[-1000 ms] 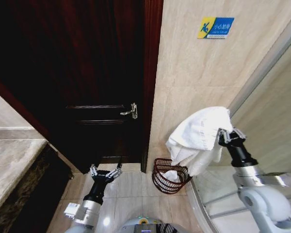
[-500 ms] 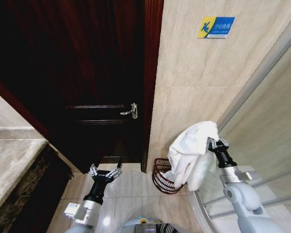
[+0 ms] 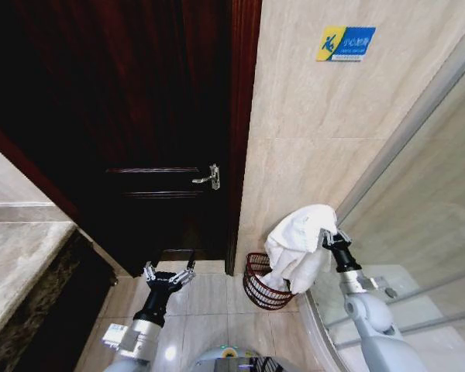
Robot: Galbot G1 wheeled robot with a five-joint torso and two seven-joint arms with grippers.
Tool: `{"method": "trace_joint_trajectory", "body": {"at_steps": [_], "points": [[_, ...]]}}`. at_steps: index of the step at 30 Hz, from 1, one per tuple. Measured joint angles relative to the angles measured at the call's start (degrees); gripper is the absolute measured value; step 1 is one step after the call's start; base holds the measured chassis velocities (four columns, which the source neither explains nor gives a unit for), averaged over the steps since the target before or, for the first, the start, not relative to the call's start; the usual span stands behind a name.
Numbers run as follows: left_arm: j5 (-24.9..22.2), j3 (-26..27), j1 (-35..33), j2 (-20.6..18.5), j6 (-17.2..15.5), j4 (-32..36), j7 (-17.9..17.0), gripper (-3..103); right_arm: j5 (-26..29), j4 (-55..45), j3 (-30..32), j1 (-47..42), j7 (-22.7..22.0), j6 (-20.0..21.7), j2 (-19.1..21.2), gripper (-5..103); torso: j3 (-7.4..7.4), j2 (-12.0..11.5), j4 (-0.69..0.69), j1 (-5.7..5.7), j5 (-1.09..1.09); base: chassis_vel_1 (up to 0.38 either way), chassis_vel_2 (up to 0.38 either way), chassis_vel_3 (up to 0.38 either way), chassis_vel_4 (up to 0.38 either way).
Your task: Discard the used towel into the hamper.
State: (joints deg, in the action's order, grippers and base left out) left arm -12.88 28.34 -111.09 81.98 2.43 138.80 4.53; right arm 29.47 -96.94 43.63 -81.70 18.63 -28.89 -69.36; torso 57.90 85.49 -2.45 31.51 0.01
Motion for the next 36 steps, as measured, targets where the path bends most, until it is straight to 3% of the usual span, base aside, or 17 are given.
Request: {"method": "trace_joint_trajectory", "body": {"at_steps": [21, 36], "points": [[0.0, 0.0, 0.0, 0.0, 0.0, 0.0, 0.0, 100, -0.15, 5.78, -3.93, 6.65, 0.09, 0.87, 0.13, 4, 0.0, 0.0, 0.0, 0.0, -0.01, 0.0, 0.0, 0.0, 0.0], [0.0, 0.0, 0.0, 0.0, 0.0, 0.0, 0.0, 100, -1.09, 19.56, -6.55, 11.4, 4.31, -3.54, -2.96, 4, 0.0, 0.0, -0.01, 0.0, -0.01, 0.0, 0.0, 0.0, 0.0]]}}
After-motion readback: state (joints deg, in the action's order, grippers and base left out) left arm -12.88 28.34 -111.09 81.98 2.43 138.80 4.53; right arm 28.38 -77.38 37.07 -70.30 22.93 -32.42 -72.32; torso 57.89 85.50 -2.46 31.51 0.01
